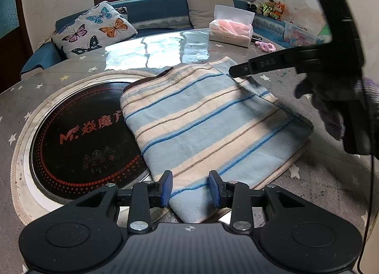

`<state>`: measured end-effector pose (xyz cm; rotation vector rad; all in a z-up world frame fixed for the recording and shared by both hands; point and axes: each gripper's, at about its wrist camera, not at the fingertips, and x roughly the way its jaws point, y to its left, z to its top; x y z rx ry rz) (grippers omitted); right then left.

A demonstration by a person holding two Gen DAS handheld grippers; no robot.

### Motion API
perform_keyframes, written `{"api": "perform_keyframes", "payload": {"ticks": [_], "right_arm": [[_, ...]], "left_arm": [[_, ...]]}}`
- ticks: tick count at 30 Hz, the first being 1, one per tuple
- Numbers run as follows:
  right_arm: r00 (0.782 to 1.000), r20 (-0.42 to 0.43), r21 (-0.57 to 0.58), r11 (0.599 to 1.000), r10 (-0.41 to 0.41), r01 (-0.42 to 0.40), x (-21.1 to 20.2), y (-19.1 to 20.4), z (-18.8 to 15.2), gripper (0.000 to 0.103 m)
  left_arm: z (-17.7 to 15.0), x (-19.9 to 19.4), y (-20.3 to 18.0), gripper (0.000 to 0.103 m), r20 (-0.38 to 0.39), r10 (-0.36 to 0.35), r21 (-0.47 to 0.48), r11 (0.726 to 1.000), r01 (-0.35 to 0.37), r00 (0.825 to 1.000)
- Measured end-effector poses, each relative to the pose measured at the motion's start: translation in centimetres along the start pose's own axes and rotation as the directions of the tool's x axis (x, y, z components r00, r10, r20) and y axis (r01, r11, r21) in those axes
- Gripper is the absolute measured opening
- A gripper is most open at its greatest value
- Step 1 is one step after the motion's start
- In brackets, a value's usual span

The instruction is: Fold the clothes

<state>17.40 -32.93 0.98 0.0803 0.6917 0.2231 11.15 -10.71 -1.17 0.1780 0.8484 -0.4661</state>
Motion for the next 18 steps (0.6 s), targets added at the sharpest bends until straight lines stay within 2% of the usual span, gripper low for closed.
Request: {"api": "perform_keyframes", "payload": {"ticks": [5,12,18], "right_arm": [[0.999,-0.045,0.023,0.999,-0.029,0.030,1.7,-1.0,-0.1,0.010],[1.000,0.000,0.000,1.000,0.003,-0.003,1.6,0.1,1.3,0.013],[0.999,-0.053,-0.006,1.000,-0.010,0.010,4.1,0.1,1.6,0.012]], "left_arm": [[-0.1,0.0,-0.1,0.037,0.002,-0.003,0.006,1.000,0.003,1.000],[-0.2,-0.1,-0.1,0.038,0.005,-0.005,0.009,1.000,0.005,1.000],[-0.2,-0.2,0.0,0.038,0.008,-0.013,0.010,1.000,0.013,1.000]]}}
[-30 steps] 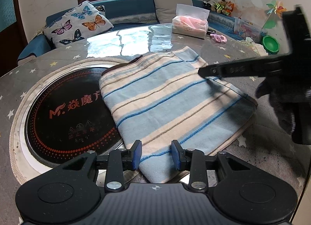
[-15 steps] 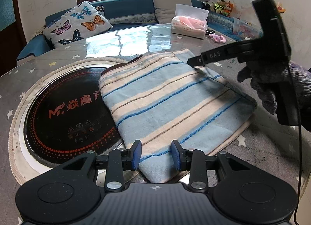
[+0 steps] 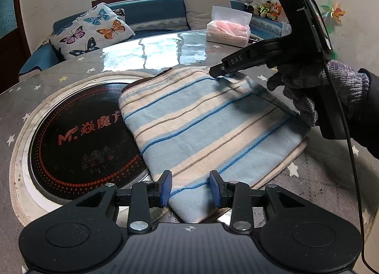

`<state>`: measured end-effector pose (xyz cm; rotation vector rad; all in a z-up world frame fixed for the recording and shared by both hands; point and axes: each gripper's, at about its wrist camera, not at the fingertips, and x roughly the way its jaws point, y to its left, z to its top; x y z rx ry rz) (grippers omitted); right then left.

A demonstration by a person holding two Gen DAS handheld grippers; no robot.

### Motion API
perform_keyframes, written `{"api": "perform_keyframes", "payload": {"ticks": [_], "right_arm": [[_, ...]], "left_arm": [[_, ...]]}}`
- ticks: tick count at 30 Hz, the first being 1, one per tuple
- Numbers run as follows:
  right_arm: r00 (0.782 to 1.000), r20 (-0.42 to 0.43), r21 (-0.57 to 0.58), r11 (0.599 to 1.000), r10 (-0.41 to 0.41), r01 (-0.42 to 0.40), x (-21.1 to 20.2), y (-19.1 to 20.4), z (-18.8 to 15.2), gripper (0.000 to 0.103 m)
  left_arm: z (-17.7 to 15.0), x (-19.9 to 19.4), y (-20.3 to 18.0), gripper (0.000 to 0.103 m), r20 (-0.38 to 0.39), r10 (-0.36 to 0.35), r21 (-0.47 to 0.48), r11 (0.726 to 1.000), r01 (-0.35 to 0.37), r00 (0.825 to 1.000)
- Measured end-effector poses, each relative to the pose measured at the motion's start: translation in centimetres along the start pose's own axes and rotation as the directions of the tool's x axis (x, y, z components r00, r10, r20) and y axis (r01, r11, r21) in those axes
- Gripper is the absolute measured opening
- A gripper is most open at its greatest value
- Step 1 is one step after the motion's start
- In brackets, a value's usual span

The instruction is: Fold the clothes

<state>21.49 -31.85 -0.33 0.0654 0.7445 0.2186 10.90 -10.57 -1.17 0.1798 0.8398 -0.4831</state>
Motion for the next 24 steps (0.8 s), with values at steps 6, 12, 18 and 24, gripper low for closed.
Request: {"api": "perform_keyframes", "payload": {"ticks": [6,12,18,24], "right_arm": [[1.000,0.019,0.002,1.000,-0.003,0.003,-1.3,0.1,0.0,0.015],[0.999,0.032,-0.026,0.999,0.026,-0.025,-3.1,0.7,-1.1,0.015],[0.998,0.036,-0.008,0.998,0.056,-0.055,-4.3,1.0,-2.4,0.015],[0.999,0.017,0.010,0.999,0.037,-0.037,-4.4,0.3,-3.5,0.015]], "left_arm": [[0.8,-0.2,0.7,0.039,-0.005,-0.016,-0.038,0.999,0.016,1.000],[2.7,0.5,2.1,0.039,0.021,-0.002,-0.106,0.994,0.004,1.000],[3.9,2.9,3.6,0.039,-0.001,0.021,-0.159,0.987,-0.021,1.000],[3.7,3.0,3.9,0.039,-0.009,0.034,-0.160,0.986,-0.035,0.999]]}}
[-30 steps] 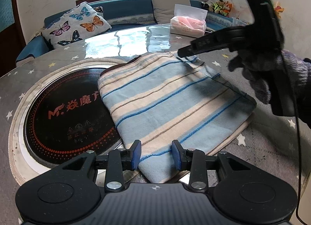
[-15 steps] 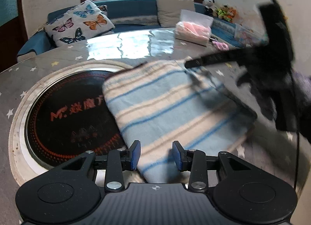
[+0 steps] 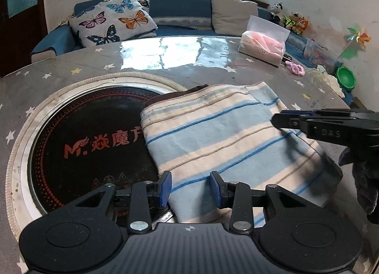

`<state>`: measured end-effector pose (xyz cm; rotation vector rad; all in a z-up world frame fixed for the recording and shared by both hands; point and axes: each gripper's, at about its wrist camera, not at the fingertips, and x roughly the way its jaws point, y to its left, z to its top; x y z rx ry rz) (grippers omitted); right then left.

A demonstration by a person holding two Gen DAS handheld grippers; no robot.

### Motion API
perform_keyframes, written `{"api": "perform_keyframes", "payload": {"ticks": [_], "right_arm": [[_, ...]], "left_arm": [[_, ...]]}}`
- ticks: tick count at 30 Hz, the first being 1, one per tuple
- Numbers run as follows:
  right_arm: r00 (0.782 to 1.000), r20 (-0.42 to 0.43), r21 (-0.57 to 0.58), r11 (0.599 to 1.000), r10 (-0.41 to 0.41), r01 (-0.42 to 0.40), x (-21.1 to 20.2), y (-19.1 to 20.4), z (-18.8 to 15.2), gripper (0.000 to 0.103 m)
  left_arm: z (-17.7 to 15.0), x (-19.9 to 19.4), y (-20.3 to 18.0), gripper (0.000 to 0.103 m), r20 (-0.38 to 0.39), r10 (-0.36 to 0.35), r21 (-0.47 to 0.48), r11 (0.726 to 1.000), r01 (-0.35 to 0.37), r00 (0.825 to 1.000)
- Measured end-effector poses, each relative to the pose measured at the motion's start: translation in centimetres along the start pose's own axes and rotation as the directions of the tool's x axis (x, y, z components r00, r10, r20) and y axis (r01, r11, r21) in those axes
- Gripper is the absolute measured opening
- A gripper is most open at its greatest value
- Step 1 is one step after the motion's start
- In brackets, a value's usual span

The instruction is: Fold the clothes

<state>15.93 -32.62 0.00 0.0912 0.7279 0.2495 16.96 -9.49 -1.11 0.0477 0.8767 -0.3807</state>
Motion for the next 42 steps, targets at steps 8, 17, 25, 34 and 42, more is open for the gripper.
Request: {"api": "perform_keyframes", "payload": {"ticks": [8,17,25,34,42], "right_arm": [[0.998,0.047,0.054,0.998,-0.033,0.030,-1.3,-1.4,-0.3,0.028],[1.000,0.005,0.149,0.989,-0.008,0.008,-0.2,-3.4,-0.8,0.036],[1.000,0.010,0.170,0.985,-0.002,0.000,0.2,-3.6,-1.1,0.038],[1.000,0.013,0.201,0.979,0.026,-0.028,0.2,-3.2,-1.3,0.015],[0.999,0.019,0.244,0.969,0.029,-0.033,-2.4,-3.4,-3.2,0.011]], "left_arm": [[0.3,-0.3,0.8,0.042,0.011,0.051,-0.060,0.997,-0.050,0.999],[0.2,0.0,1.0,0.048,0.000,0.066,-0.088,0.994,-0.066,0.998],[0.2,0.1,1.1,0.047,-0.012,0.052,-0.102,0.993,-0.053,0.999],[0.1,0.3,1.0,0.026,-0.022,0.016,-0.106,0.994,-0.018,1.000],[-0.6,-0.9,0.7,0.021,-0.031,-0.038,-0.084,0.996,0.036,0.999]]}}
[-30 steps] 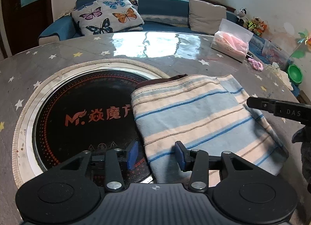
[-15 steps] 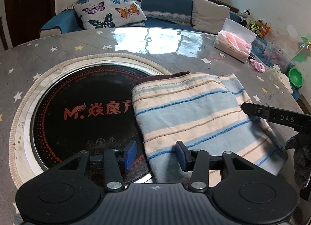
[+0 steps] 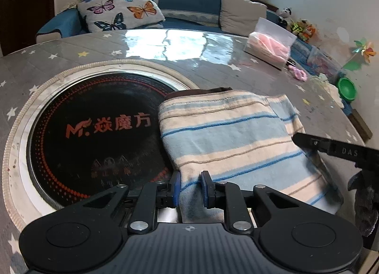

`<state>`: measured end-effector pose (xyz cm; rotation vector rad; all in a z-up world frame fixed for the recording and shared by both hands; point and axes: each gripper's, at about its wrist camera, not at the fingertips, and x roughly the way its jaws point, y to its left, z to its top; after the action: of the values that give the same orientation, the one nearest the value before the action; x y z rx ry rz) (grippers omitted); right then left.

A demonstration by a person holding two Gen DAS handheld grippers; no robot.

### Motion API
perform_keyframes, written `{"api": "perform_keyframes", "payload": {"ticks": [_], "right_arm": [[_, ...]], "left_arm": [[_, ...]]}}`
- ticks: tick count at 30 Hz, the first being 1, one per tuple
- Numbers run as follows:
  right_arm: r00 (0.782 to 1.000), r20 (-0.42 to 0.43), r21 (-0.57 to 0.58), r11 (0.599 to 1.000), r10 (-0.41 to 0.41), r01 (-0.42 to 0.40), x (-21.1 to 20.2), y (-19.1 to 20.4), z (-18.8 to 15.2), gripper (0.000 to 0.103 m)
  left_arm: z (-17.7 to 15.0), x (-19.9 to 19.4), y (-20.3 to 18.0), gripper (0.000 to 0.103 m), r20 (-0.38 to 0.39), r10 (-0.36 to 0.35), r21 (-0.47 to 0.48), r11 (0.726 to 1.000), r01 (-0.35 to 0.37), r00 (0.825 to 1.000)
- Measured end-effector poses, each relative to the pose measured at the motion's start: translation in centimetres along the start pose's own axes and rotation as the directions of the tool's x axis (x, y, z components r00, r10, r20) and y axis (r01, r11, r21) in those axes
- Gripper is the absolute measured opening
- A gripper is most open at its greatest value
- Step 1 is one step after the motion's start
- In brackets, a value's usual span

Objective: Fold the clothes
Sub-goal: 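Close the left gripper on the folded shirt's edge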

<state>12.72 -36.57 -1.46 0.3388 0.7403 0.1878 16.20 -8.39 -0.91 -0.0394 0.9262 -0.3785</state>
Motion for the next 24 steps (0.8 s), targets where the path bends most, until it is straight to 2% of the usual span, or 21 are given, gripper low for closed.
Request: {"api": "perform_keyframes", "payload": {"ticks": [3,6,8,10,13,15,18,24], "right_arm": [[1.000,0.001,0.026,1.000,-0.004,0.004,-1.5,-0.5,-1.2,0.011],[1.000,0.002,0.056,0.998,-0.002,0.002,-2.9,-1.0,-2.3,0.012],[1.000,0.005,0.051,0.999,-0.006,0.006,-3.2,-1.0,-2.5,0.014],[1.000,0.008,0.060,0.998,-0.017,0.016,-3.3,-1.1,-2.5,0.022],[1.000,0.013,0.072,0.997,-0.016,0.015,-3.0,-1.2,-2.5,0.023],[1.000,0.018,0.074,0.997,-0.018,0.016,-2.8,-1.0,-2.5,0.022],[1.000,0.014,0.079,0.997,-0.019,0.018,-2.6,-0.7,-2.6,0.017],[1.000,0.019,0.081,0.997,-0.007,0.006,-3.1,0.1,-2.4,0.011]], "left_arm": [[-0.4,-0.5,-0.3,0.025,0.006,0.001,0.016,1.000,-0.001,1.000],[-0.3,-0.2,-0.4,0.034,0.007,0.006,0.020,1.000,-0.007,1.000],[-0.1,0.2,-0.4,0.036,0.003,0.007,0.012,1.000,-0.007,1.000],[0.0,0.4,-0.4,0.036,0.002,0.000,0.010,1.000,0.000,1.000],[0.3,0.7,-0.4,0.036,-0.002,-0.005,0.005,1.000,0.005,1.000],[0.3,1.0,-0.4,0.031,-0.006,-0.018,-0.006,1.000,0.018,1.000],[0.2,0.8,-0.6,0.014,0.002,-0.036,-0.001,0.999,0.036,0.999],[-0.2,-1.3,-0.2,0.009,0.042,-0.013,-0.010,1.000,0.013,0.999]]}}
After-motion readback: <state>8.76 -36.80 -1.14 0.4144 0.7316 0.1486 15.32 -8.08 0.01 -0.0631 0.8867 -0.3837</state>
